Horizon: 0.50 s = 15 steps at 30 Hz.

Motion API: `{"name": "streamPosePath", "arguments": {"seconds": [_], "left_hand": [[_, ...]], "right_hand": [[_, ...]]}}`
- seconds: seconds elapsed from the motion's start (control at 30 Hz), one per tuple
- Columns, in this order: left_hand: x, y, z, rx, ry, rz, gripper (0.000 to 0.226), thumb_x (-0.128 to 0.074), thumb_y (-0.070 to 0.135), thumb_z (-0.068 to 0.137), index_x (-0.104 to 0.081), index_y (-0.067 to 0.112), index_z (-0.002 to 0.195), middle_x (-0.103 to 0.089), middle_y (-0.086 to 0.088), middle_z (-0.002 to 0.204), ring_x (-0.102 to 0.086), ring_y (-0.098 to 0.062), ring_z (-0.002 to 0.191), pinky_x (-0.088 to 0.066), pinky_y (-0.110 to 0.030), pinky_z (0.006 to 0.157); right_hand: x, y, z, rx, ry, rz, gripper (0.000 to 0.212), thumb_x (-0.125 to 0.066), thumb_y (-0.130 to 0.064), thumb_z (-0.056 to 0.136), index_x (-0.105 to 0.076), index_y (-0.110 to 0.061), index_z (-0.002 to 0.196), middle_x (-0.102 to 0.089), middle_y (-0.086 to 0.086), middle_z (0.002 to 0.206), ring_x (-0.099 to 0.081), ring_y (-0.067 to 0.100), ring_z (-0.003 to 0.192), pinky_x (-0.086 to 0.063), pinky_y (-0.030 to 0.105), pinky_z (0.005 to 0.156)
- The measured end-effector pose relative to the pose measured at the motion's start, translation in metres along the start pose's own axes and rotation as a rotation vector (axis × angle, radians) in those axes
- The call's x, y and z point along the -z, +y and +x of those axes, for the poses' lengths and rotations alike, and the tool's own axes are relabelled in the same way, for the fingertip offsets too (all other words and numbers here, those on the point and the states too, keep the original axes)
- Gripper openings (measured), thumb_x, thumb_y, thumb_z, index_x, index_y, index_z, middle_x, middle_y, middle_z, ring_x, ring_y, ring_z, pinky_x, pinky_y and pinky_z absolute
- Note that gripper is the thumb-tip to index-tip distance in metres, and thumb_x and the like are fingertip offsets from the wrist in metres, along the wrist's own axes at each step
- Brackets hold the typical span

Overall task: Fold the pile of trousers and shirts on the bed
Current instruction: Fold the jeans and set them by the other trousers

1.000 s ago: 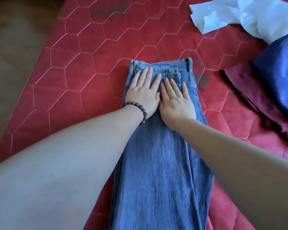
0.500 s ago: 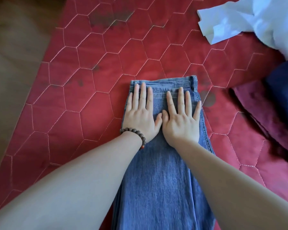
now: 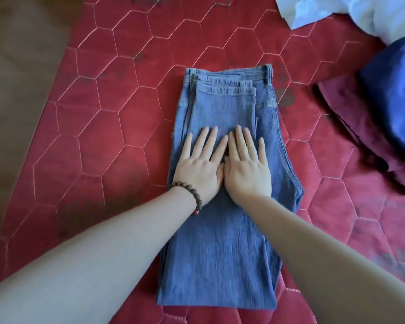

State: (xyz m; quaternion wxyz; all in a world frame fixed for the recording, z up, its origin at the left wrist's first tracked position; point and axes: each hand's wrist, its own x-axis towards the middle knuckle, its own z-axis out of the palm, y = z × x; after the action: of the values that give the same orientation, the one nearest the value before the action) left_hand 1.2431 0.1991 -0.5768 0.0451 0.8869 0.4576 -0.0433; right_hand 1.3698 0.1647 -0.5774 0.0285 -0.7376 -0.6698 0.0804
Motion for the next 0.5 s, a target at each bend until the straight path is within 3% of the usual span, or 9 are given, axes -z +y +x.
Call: {"name": "streamPosePath", "arguments": {"seconds": [0.1, 0.23, 0.3, 0.43, 0.5], "left_hand": [[-0.007, -0.005, -0.052, -0.029, -0.032, 0.021, 0.065, -0.020, 0.051, 0.097, -0.009, 0.022, 0.155, -0.007, -0.012, 0.162, -0.005, -0.027, 0.150, -0.006, -0.051, 0.120], [-0.010, -0.019, -0.104, -0.056, -0.094, 0.012, 0.076, -0.020, 0.068, 0.091, -0.002, 0.030, 0.155, 0.004, -0.013, 0.162, 0.006, -0.026, 0.150, -0.008, -0.055, 0.119], [-0.012, -0.011, -0.129, -0.046, -0.119, -0.010, 0.081, -0.024, 0.073, 0.087, -0.005, 0.033, 0.154, 0.005, -0.014, 0.162, 0.008, -0.030, 0.149, -0.010, -0.058, 0.117], [-0.021, 0.003, -0.174, -0.061, -0.107, -0.047, 0.082, -0.035, 0.074, 0.084, -0.015, 0.036, 0.153, -0.003, -0.014, 0.162, 0.001, -0.031, 0.149, -0.016, -0.059, 0.115], [-0.024, -0.001, -0.179, -0.066, -0.099, -0.053, 0.082, -0.038, 0.074, 0.083, -0.015, 0.037, 0.153, -0.004, -0.011, 0.162, -0.001, -0.028, 0.150, -0.015, -0.057, 0.116]], "right_hand": [[-0.007, 0.003, -0.061, 0.014, -0.020, 0.010, 0.062, -0.029, -0.040, 0.098, -0.024, -0.012, 0.152, -0.017, 0.006, 0.160, -0.008, 0.020, 0.149, -0.003, 0.047, 0.120], [-0.008, 0.012, -0.106, -0.038, -0.069, -0.048, 0.075, -0.025, -0.062, 0.094, -0.014, -0.018, 0.154, -0.006, 0.005, 0.162, -0.001, 0.019, 0.149, 0.000, 0.052, 0.119], [-0.008, 0.000, -0.124, -0.058, -0.093, -0.053, 0.079, -0.025, -0.064, 0.093, -0.012, -0.016, 0.154, -0.006, 0.005, 0.162, 0.000, 0.020, 0.149, 0.002, 0.057, 0.118], [-0.018, -0.014, -0.175, 0.143, -0.134, -0.045, 0.071, -0.029, -0.065, 0.093, -0.022, -0.027, 0.153, -0.013, 0.000, 0.161, -0.009, 0.018, 0.149, -0.007, 0.063, 0.115], [-0.020, -0.003, -0.183, 0.147, -0.121, -0.056, 0.069, -0.028, -0.066, 0.093, -0.021, -0.032, 0.153, -0.013, -0.001, 0.161, -0.011, 0.017, 0.149, -0.007, 0.063, 0.115]]}}
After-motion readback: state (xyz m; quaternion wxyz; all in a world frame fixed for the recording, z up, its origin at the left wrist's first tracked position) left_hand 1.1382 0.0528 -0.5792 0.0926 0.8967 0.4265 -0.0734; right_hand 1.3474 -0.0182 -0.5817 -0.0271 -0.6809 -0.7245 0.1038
